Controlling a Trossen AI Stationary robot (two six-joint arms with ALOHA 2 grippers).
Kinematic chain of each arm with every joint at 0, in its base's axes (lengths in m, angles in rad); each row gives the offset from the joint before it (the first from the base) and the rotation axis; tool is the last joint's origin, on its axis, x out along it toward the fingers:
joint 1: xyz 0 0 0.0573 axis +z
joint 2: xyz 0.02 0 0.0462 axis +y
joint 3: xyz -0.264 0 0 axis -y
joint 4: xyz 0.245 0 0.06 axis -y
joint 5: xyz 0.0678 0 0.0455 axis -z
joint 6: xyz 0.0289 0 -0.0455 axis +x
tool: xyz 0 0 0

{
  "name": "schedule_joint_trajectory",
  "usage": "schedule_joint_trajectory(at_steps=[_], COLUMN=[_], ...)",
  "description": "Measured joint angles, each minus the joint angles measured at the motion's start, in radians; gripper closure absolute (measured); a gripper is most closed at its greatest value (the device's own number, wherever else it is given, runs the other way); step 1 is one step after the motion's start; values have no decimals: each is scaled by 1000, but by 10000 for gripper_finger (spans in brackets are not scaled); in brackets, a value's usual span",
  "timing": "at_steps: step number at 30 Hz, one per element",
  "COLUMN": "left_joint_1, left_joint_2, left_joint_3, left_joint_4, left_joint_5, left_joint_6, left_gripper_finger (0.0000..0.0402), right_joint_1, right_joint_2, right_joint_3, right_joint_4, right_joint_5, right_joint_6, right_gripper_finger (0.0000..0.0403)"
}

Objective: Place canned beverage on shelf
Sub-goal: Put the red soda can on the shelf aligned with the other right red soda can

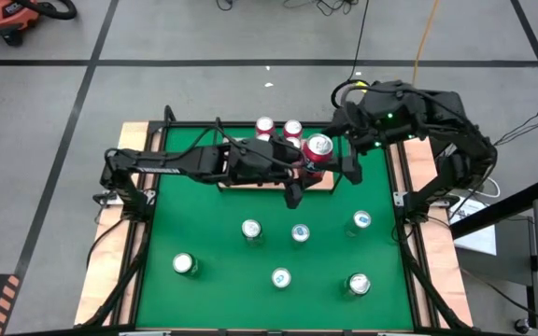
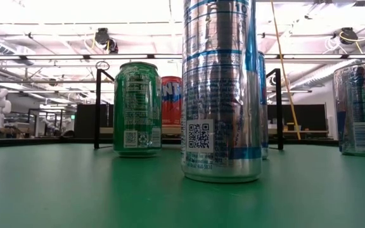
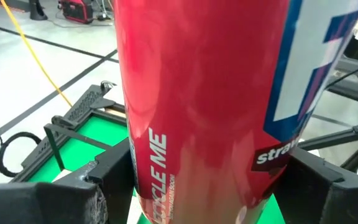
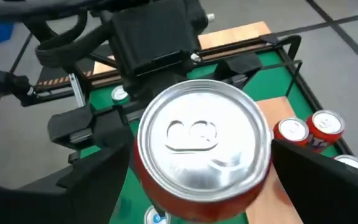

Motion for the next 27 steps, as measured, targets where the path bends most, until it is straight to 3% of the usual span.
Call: schedule_joint_trajectory(at_steps=[19, 27], left_joint_1=[-1, -1], left_joint_2=[17, 17], left_joint_3=[0, 0], left_joint_4=[-16, -27], left_joint_5=[-16, -16], left_joint_6=[0, 4], left_gripper_finger=[114, 114], right_joint_1=[0, 0], right_joint_2=[51, 51], right_joint_3=[0, 0], right_joint_4=[-67, -67], right_joint_5=[1, 2], right_joint_6=[-76, -90], right_gripper_finger=[29, 95])
